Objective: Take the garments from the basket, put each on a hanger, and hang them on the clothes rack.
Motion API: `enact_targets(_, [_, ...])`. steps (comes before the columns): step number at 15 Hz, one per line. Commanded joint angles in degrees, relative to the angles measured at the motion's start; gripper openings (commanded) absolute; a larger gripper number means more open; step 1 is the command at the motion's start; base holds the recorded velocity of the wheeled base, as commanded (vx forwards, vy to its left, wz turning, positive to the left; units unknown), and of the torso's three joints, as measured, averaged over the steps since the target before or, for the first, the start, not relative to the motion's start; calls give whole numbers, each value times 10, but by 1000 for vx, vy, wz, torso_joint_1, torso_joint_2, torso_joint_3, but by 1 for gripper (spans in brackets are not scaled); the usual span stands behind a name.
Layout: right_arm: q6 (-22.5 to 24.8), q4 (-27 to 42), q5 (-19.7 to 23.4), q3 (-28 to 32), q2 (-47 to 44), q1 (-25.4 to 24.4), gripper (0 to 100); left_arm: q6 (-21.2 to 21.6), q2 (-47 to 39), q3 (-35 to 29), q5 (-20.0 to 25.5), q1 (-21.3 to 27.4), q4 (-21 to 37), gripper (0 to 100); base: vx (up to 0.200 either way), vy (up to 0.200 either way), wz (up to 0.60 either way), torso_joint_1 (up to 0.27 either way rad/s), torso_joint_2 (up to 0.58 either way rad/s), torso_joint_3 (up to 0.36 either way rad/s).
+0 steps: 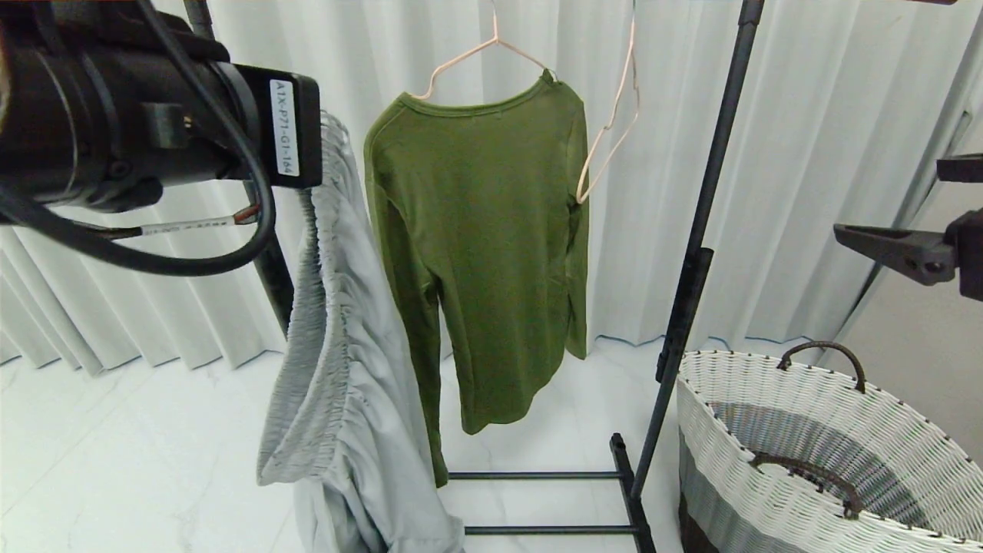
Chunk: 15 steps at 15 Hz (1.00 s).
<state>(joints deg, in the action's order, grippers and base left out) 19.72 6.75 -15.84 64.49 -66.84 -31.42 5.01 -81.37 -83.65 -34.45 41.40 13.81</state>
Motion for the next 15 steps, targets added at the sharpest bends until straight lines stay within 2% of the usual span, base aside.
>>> enact_targets(1, [34, 2, -16, -48, 15, 99, 100, 9, 39, 31, 18, -26, 0, 0, 0, 0, 0, 0, 0, 0])
enact_targets(3, [43, -11, -17, -74, 16, 141, 100, 11, 55, 46, 39, -33, 0, 0, 0, 0, 0, 0, 0, 0])
enact_targets(6, [43, -35, -18, -94, 23, 151, 100, 11, 58, 53, 40, -38, 0, 0, 0, 0, 0, 0, 0, 0])
enact_targets(15, [43, -40, -17, -110, 34, 151, 100, 11, 54, 53, 40, -38, 0, 0, 0, 200, 0, 3, 1, 1])
